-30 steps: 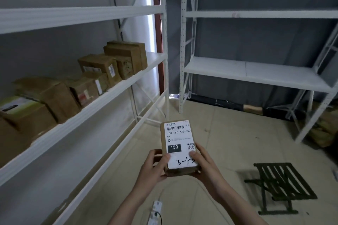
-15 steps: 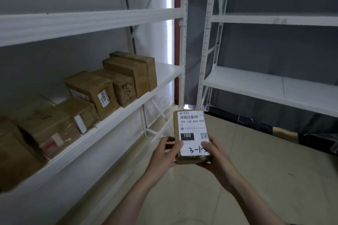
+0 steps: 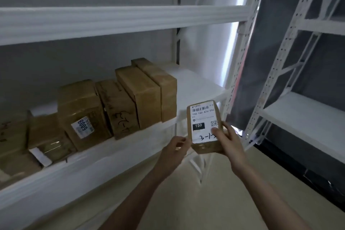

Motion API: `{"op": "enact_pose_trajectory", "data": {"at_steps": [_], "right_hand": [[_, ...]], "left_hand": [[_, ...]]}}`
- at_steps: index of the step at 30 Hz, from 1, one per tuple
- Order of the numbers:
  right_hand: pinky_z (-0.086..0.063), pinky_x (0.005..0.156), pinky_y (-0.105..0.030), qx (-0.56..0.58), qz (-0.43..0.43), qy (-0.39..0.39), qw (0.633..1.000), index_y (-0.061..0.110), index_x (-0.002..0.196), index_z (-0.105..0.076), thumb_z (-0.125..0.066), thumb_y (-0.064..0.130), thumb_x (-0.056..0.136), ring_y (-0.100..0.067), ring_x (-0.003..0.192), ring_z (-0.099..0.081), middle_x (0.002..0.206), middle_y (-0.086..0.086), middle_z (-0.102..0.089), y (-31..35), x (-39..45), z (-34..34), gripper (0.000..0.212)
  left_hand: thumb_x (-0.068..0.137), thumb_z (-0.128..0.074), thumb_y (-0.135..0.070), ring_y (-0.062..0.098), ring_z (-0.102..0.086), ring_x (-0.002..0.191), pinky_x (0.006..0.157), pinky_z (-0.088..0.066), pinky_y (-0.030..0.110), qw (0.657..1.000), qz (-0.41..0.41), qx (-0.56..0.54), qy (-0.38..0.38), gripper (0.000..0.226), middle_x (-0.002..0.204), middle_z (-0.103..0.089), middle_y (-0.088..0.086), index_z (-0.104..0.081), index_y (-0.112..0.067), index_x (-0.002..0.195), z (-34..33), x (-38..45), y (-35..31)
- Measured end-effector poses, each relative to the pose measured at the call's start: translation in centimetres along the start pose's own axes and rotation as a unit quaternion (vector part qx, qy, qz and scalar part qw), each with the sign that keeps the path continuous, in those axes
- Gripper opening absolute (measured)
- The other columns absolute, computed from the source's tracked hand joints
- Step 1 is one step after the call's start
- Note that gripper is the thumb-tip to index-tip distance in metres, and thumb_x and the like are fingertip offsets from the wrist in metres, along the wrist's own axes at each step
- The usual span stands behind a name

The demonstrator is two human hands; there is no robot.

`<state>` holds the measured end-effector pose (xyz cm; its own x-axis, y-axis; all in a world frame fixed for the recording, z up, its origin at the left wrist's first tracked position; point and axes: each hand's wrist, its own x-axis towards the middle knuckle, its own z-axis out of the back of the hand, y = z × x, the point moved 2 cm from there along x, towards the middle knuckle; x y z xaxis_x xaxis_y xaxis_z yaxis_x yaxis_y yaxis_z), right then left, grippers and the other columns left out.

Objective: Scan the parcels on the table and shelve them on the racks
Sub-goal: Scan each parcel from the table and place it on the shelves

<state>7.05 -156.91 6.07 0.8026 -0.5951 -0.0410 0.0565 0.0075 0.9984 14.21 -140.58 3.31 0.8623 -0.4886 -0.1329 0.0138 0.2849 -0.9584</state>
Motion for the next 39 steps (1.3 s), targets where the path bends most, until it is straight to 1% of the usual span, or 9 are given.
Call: {"op": "enact_pose_trajectory", "data": {"at_steps": [4, 8, 13, 20, 25, 28, 32, 36, 39], "right_hand": [[-0.047, 0.078, -0.023, -0.175, 0.127, 0.016, 0.976, 0.029, 0.145, -0.035, -0.064, 0.037, 0.083, -0.015, 0.102, -0.055, 0.118, 0.0, -0.055, 4.0, 9.3, -1.3, 0.069], [-0.047, 0.083, -0.041, -0.337, 0.218, 0.043, 0.915, 0.041, 0.143, -0.028, -0.063, 0.053, 0.077, -0.034, 0.097, -0.051, 0.105, -0.012, -0.046, 5.5, 15.6, -6.5, 0.076], [-0.044, 0.073, -0.041, -0.438, 0.295, 0.024, 0.849, 0.027, 0.137, -0.046, -0.061, 0.046, 0.081, -0.036, 0.089, -0.048, 0.095, -0.017, -0.046, 4.2, 17.6, -10.7, 0.06], [-0.035, 0.095, -0.057, -0.301, 0.3, -0.013, 0.905, 0.012, 0.145, -0.034, -0.036, 0.037, 0.098, -0.045, 0.12, -0.036, 0.141, -0.027, -0.032, 1.9, 17.4, -9.4, 0.053], [-0.036, 0.096, -0.059, -0.165, 0.378, -0.072, 0.908, -0.003, 0.128, -0.039, -0.043, 0.006, 0.088, -0.04, 0.117, -0.037, 0.126, -0.029, -0.039, -2.3, 10.5, -5.6, 0.041], [-0.041, 0.088, -0.058, -0.114, 0.426, 0.034, 0.897, -0.002, 0.121, -0.043, -0.044, -0.003, 0.082, -0.043, 0.113, -0.042, 0.123, -0.023, -0.04, -4.9, 2.7, -7.9, 0.039], [-0.043, 0.093, -0.046, -0.141, 0.378, 0.257, 0.878, 0.001, 0.12, -0.049, -0.041, 0.015, 0.084, -0.033, 0.109, -0.05, 0.118, -0.014, -0.049, -7.8, -7.0, -15.2, 0.04], [-0.044, 0.091, -0.032, -0.271, 0.215, 0.5, 0.794, 0.003, 0.13, -0.052, -0.051, 0.015, 0.089, -0.031, 0.11, -0.059, 0.12, -0.017, -0.06, -11.2, -16.4, -21.3, 0.042], [-0.043, 0.087, -0.025, -0.302, 0.18, 0.58, 0.735, 0.008, 0.132, -0.053, -0.055, 0.01, 0.091, -0.026, 0.11, -0.06, 0.12, -0.013, -0.061, -12.8, -24.8, -23.9, 0.04]], "left_hand": [[0.095, -0.051, -0.044, 0.008, -0.06, 0.092, 0.065, -0.043, 0.014, 0.99, 0.008, 0.108, -0.088, 0.033, 0.113, -0.059, -0.007, -0.053, -0.023, 0.121, 1.7, 1.8, 0.7], [0.094, -0.054, -0.043, 0.008, -0.062, 0.094, 0.065, -0.043, 0.014, 0.98, 0.035, 0.139, -0.141, 0.036, 0.121, -0.059, -0.005, -0.052, -0.023, 0.124, 4.0, 0.7, 2.6], [0.094, -0.056, -0.04, 0.005, -0.062, 0.09, 0.069, -0.049, 0.015, 0.963, 0.029, 0.173, -0.205, 0.036, 0.118, -0.06, -0.004, -0.053, -0.021, 0.124, 5.8, -1.2, 3.9], [0.096, -0.055, -0.034, 0.01, -0.064, 0.093, 0.067, -0.045, 0.01, 0.962, 0.055, 0.119, -0.24, 0.03, 0.113, -0.06, 0.0, -0.053, -0.018, 0.121, 7.0, -4.4, 5.7], [0.094, -0.058, -0.029, 0.006, -0.065, 0.084, 0.062, -0.045, 0.01, 0.94, 0.098, 0.107, -0.31, 0.017, 0.106, -0.062, -0.004, -0.056, -0.018, 0.108, 9.6, -10.7, 10.3], [0.093, -0.059, -0.032, 0.001, -0.064, 0.086, 0.063, -0.046, 0.009, 0.92, 0.134, 0.128, -0.345, 0.018, 0.106, -0.063, -0.006, -0.054, -0.025, 0.109, 11.1, -15.8, 13.4], [0.094, -0.056, -0.037, 0.004, -0.063, 0.093, 0.073, -0.051, 0.021, 0.898, 0.185, 0.15, -0.37, 0.03, 0.114, -0.06, -0.006, -0.053, -0.022, 0.12, 12.6, -23.5, 16.1], [0.094, -0.054, -0.042, 0.006, -0.061, 0.098, 0.08, -0.053, 0.028, 0.856, 0.23, 0.179, -0.427, 0.037, 0.117, -0.056, -0.011, -0.051, -0.023, 0.125, 13.3, -34.3, 18.2], [0.095, -0.051, -0.04, 0.006, -0.061, 0.095, 0.081, -0.051, 0.025, 0.817, 0.266, 0.153, -0.488, 0.033, 0.117, -0.059, -0.009, -0.054, -0.021, 0.123, 12.7, -43.9, 19.8]]}}
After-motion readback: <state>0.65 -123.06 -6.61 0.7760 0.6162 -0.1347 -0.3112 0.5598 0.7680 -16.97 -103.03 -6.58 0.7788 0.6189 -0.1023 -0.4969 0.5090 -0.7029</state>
